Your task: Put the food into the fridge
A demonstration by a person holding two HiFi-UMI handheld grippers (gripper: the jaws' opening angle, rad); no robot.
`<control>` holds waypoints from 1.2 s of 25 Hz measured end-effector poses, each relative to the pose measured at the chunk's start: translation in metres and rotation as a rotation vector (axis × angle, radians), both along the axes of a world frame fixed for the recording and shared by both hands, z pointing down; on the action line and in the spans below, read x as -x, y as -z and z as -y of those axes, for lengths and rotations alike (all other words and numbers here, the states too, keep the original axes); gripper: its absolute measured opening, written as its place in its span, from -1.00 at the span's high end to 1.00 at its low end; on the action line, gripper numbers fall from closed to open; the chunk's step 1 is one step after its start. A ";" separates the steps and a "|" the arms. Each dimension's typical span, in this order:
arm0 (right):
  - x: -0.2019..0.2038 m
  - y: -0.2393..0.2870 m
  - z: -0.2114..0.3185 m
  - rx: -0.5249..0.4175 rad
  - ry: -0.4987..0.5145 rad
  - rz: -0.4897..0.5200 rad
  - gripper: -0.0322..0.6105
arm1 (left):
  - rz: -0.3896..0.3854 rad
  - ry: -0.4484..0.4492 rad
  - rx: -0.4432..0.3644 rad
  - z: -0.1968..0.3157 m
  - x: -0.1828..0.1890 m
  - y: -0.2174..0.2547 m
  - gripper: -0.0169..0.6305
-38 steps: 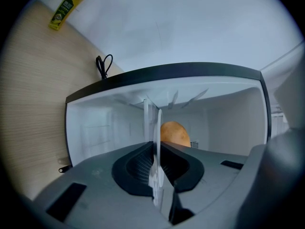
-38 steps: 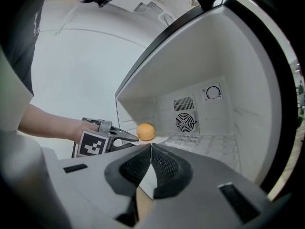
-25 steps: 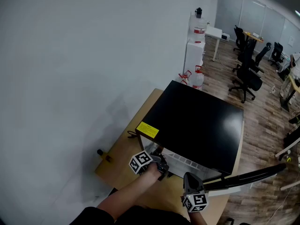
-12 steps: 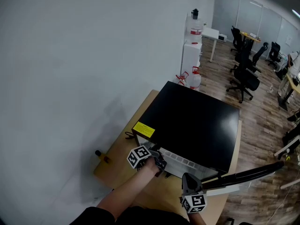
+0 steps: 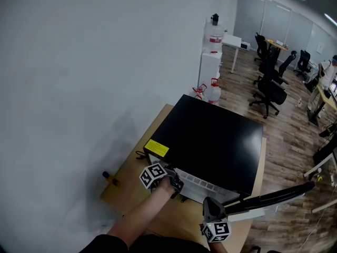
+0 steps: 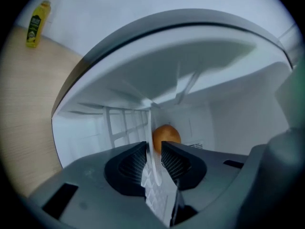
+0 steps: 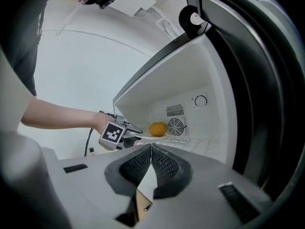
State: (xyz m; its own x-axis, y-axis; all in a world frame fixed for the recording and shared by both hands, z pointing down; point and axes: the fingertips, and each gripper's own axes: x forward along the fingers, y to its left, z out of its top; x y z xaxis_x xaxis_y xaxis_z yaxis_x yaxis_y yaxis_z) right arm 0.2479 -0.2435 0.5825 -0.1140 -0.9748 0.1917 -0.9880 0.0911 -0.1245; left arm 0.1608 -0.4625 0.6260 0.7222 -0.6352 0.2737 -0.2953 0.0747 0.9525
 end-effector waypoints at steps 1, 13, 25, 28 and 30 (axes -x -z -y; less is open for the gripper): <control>0.000 0.000 -0.001 -0.004 -0.003 0.000 0.71 | 0.026 -0.009 -0.019 -0.001 0.000 0.001 0.68; 0.017 0.007 -0.001 -0.014 0.030 -0.038 0.71 | 0.464 -0.136 -0.309 -0.001 0.002 0.001 0.39; 0.034 0.016 -0.014 -0.030 0.053 -0.058 0.71 | 0.377 -0.119 -0.316 -0.017 0.005 0.005 0.28; 0.038 0.018 -0.021 -0.030 0.053 -0.061 0.71 | 0.372 -0.119 -0.314 -0.022 0.011 0.004 0.24; 0.038 0.016 -0.025 -0.026 0.044 -0.057 0.71 | 0.370 -0.122 -0.315 -0.025 0.012 0.003 0.24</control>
State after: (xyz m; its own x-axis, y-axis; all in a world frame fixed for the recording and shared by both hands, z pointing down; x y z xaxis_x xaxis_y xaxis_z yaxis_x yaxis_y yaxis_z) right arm 0.2098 -0.2189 0.5668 -0.1463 -0.9738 0.1739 -0.9884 0.1369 -0.0651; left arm 0.1491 -0.4379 0.6230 0.6870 -0.6451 0.3346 -0.6066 -0.2555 0.7528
